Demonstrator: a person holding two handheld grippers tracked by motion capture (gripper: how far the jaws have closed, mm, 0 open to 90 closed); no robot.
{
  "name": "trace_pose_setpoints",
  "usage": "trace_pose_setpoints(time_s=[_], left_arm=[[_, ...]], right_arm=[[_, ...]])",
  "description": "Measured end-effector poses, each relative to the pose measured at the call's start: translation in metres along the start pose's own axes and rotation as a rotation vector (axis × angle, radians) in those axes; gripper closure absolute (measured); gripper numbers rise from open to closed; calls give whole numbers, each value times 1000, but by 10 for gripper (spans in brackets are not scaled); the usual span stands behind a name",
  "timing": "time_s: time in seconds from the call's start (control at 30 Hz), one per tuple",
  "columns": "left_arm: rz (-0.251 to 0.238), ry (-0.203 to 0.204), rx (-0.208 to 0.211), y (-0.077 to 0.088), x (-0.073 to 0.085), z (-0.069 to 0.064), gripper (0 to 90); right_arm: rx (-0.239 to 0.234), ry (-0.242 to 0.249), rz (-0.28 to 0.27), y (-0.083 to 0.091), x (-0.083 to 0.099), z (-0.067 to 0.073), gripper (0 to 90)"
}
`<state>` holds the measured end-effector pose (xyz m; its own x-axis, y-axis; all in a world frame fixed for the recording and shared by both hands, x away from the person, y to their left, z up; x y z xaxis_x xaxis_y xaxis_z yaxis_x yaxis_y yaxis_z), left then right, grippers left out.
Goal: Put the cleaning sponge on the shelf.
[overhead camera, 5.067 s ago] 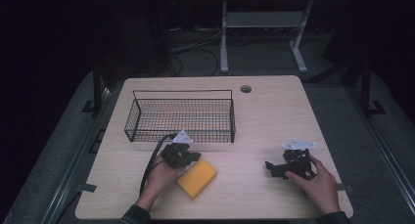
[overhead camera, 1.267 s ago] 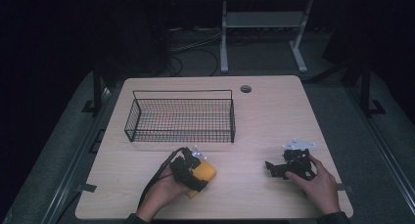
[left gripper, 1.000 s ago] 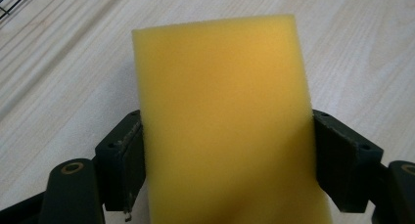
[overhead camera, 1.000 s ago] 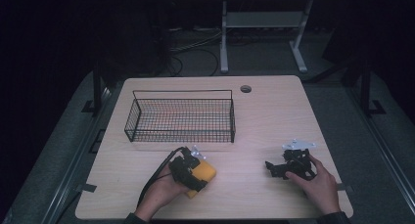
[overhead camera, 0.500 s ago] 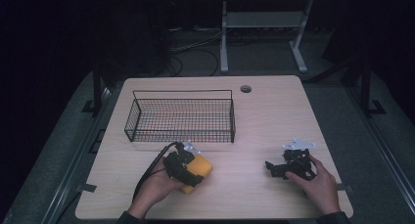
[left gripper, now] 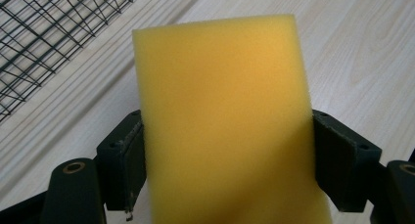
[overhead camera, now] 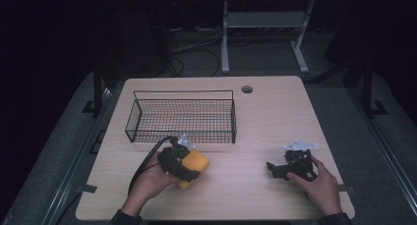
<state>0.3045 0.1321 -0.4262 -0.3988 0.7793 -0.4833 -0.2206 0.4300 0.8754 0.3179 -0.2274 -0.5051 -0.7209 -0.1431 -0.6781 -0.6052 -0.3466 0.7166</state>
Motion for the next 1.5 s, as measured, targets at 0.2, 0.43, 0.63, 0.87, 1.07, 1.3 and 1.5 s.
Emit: trace_pose_setpoints(time_s=[0.2,0.43,0.63,0.87,1.07,1.3,1.5], left_arm=[[-9,3,-3,6,0,4,232],[-17,13,-10,13,-1,11,233],[-22,16,-16,19,-3,17,233],[-33,21,-31,29,-6,27,234],[-37,29,-44,35,-9,35,234],[-40,47,-61,42,-11,47,234],[-40,58,-72,45,-14,57,234]], right_arm=[[0,1,0,0,0,0,0],[0,0,0,0,0,0,0],[0,1,0,0,0,0,0],[0,1,-1,0,0,0,0],[0,0,0,0,0,0,0],[-1,2,0,0,0,0,0],[-2,0,0,0,0,0,0]])
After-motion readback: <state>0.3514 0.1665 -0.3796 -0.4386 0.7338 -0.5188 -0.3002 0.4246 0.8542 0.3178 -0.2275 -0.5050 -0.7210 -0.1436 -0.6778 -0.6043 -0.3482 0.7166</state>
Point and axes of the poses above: each handheld gripper's, and its own axes: y roughly backward along the jaws, x roughly out of its underside, z roughly to its left, the point moved 3 cm from there along -y, roughly forward along the jaws, and after that the axes turned 11 degrees about -y, right-handed, at the moved point
